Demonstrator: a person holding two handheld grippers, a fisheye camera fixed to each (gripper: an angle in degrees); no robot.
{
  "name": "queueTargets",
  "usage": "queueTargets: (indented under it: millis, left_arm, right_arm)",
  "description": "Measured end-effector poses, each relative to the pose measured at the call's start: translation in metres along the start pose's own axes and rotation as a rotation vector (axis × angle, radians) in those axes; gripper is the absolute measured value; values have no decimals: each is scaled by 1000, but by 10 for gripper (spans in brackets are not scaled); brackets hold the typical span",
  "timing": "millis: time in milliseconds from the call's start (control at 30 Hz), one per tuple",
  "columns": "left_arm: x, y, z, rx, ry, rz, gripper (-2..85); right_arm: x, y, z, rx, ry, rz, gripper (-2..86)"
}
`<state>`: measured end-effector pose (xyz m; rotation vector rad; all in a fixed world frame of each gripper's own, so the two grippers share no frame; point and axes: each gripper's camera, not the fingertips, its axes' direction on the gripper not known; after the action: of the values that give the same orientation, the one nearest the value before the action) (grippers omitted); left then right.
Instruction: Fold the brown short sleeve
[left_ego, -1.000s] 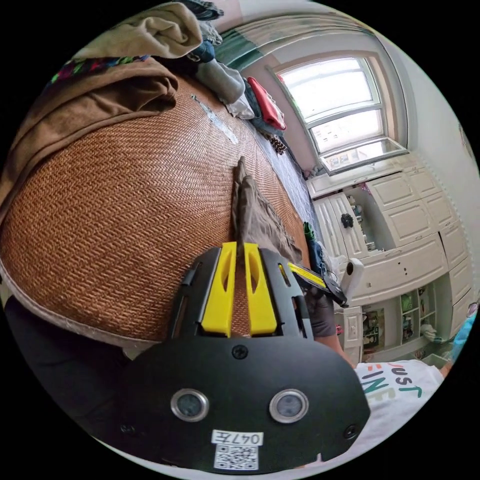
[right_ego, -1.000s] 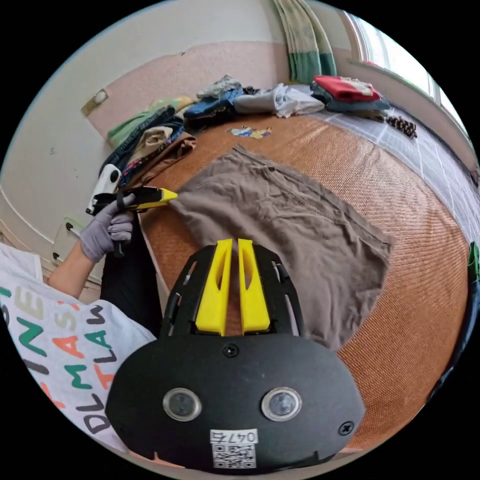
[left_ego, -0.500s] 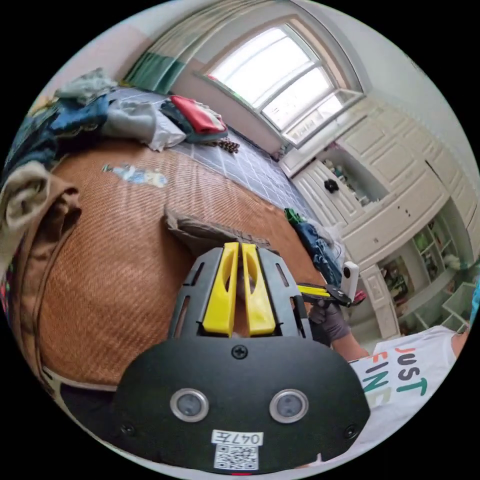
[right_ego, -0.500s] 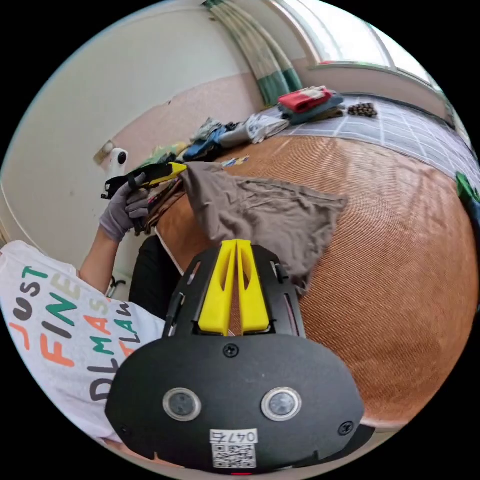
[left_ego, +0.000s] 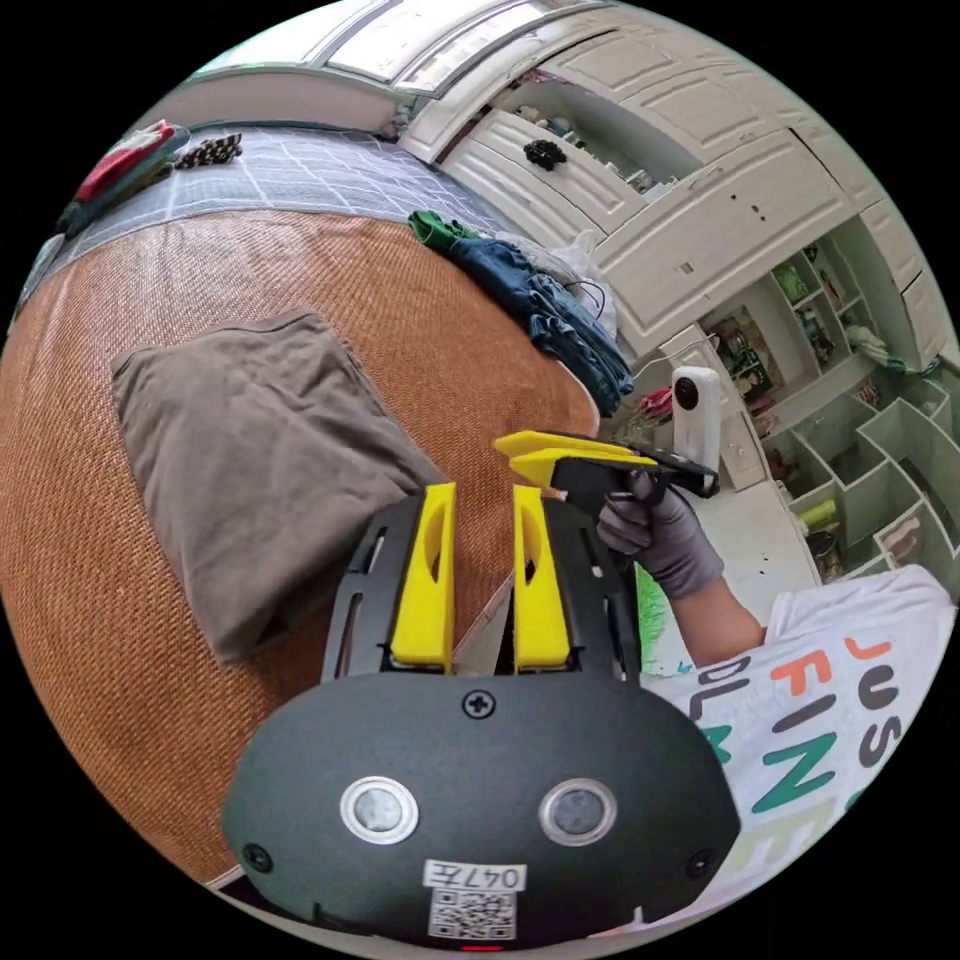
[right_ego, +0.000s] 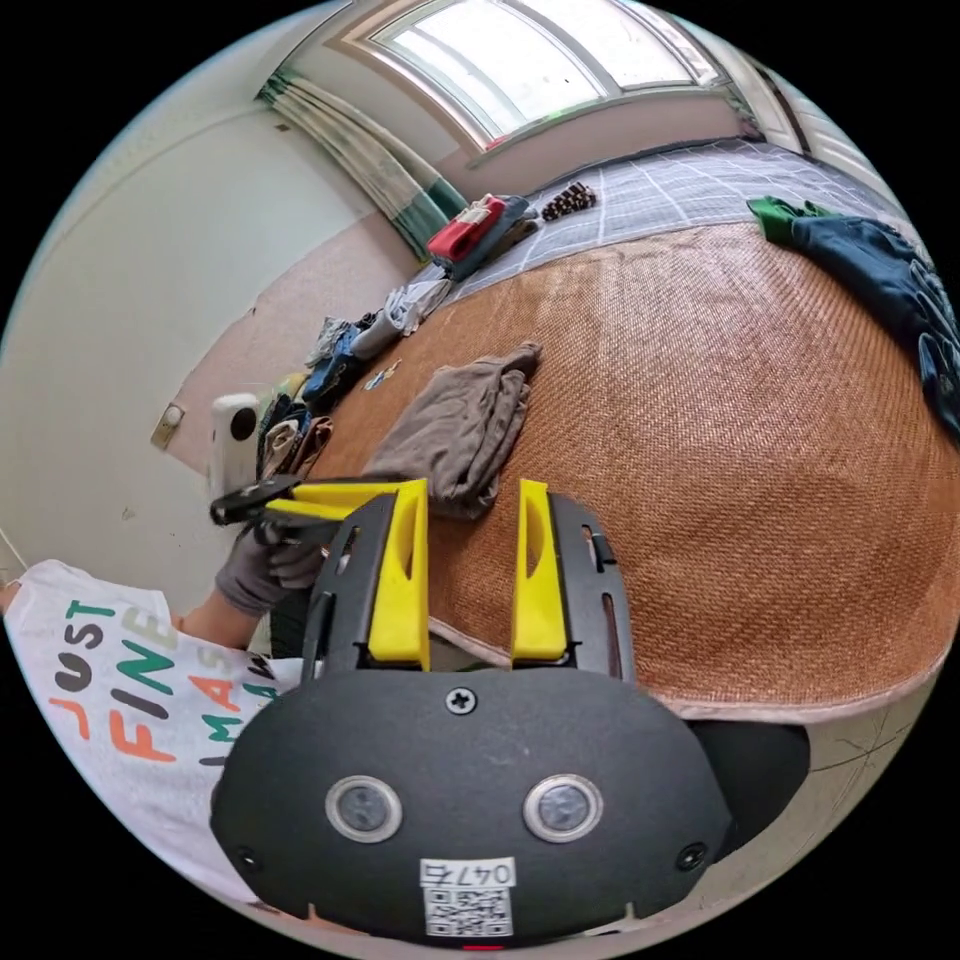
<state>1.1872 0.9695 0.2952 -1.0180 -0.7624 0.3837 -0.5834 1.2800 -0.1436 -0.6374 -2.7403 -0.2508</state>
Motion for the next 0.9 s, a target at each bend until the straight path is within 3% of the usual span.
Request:
queueTargets:
  millis: [133, 267, 433, 533, 633, 700, 900]
  left_arm:
    - [8, 33, -64, 108, -75, -44, 102]
    - [-37, 78, -138, 295, -236, -311, 104]
    - [-58, 72, -104, 137, -266, -315, 136]
    - [-41, 76, -92, 171, -359, -299, 114]
    - [-44, 86, -99, 193, -337, -341, 44]
    - [-47, 99, -111, 215, -200, -350, 15]
    - [7, 138, -155, 367, -163, -271, -2]
  right_arm:
    - [22, -49, 28, 13, -22, -33, 112]
    - [63, -115, 80, -70, -14, -14, 117]
    - [75, -156, 119, -118, -73, -4, 68]
    - [66, -163, 132, -165, -18, -32, 15]
    - [66, -166, 118, -124, -84, -4, 5]
    - [59, -176, 105, -109, -95, -7, 3]
    - [-44, -257, 53, -76, -79, -250, 2]
